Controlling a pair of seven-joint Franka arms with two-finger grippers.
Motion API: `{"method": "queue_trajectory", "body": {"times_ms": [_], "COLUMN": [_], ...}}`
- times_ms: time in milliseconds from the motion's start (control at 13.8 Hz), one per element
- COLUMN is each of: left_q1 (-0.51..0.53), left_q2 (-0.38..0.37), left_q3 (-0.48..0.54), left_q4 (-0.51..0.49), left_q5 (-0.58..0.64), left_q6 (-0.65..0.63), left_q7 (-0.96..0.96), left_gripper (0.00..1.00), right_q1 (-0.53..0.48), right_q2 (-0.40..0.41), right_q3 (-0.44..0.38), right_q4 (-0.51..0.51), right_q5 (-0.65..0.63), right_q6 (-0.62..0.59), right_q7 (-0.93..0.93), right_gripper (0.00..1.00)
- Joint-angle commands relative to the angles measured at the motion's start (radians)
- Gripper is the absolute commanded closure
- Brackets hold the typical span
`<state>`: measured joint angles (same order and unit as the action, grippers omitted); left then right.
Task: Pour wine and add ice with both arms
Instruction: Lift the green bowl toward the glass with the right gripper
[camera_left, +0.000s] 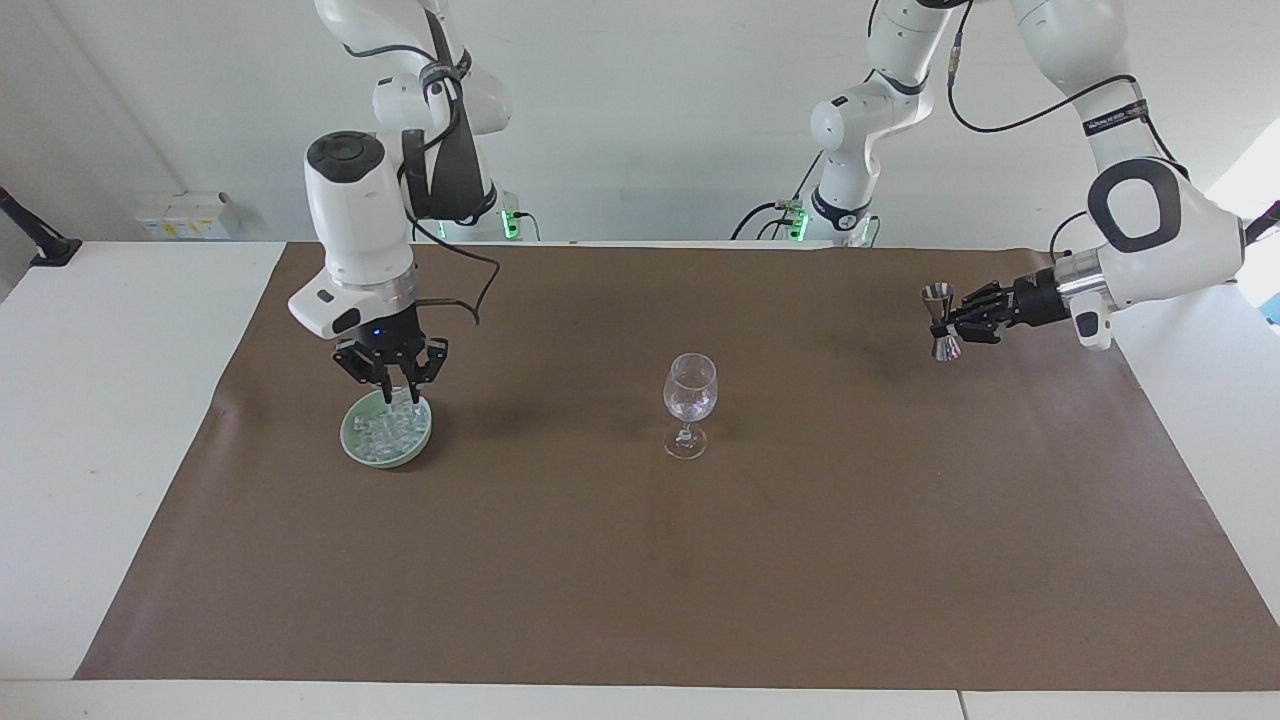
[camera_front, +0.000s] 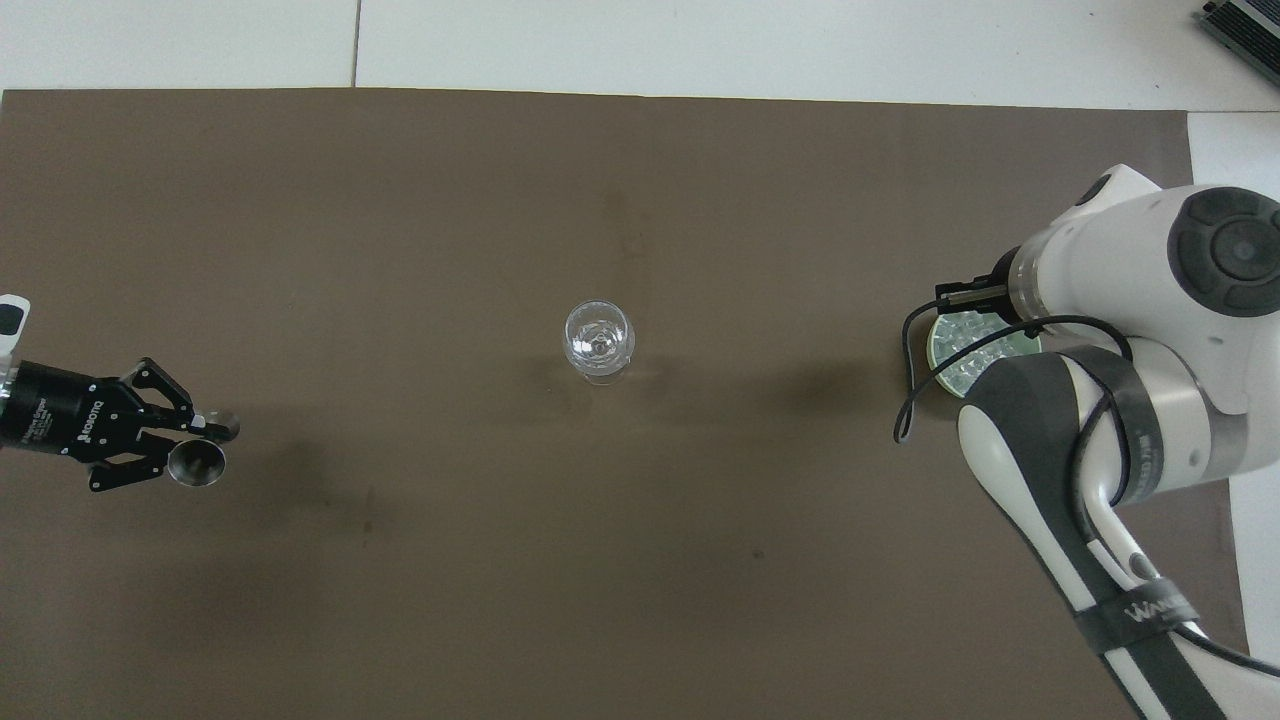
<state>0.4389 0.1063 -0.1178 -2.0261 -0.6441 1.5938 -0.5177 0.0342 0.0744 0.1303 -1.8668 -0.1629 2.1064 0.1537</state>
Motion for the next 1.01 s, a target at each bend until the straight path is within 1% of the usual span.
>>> {"method": "queue_trajectory", "body": {"times_ms": [0,72,217,361,578,722,867,939], "left_q1": [0.047,0.049,0.076,0.08,0.08,0.08,0.066,0.063], "left_q2": [0.032,0.032,0.033,0.056,0.082,0.088,0.092,0.098], "left_q3": [-0.006,-0.005,-0.006,-0.006,-0.006,-0.006,-0.006,-0.006], "left_q4": [0.021,0.015,0.001,-0.002,-0.02,-0.051,-0.086,-0.103], "left_q5": [-0.098,-0.127,-0.195,-0.282,-0.414,-0.488,-0.589,-0.617], "left_q6": [0.006,0.023,0.058,0.116,0.205,0.257,0.325,0.342], "left_q7": [-0.117,-0.158,-0.224,-0.284,-0.355,-0.383,-0.39,-0.39], "left_gripper": [1.0,1.0,1.0,1.0,1.0,1.0,1.0,1.0], "right_q1": [-0.005,-0.005,0.016,0.058,0.148,0.191,0.24,0.253], "right_q2": [0.036,0.044,0.06,0.07,0.099,0.11,0.114,0.129], "right_q3": [0.075,0.106,0.133,0.134,0.134,0.135,0.135,0.135], "right_q4": [0.107,0.139,0.185,0.198,0.258,0.259,0.258,0.258], "right_q5": [0.009,0.054,0.104,0.138,0.21,0.22,0.224,0.224], "right_q6": [-0.045,-0.058,-0.06,-0.034,-0.011,-0.003,0.046,0.059], "right_q7": [0.094,0.119,0.167,0.223,0.334,0.415,0.461,0.48], "right_gripper": [1.0,1.0,1.0,1.0,1.0,1.0,1.0,1.0]}}
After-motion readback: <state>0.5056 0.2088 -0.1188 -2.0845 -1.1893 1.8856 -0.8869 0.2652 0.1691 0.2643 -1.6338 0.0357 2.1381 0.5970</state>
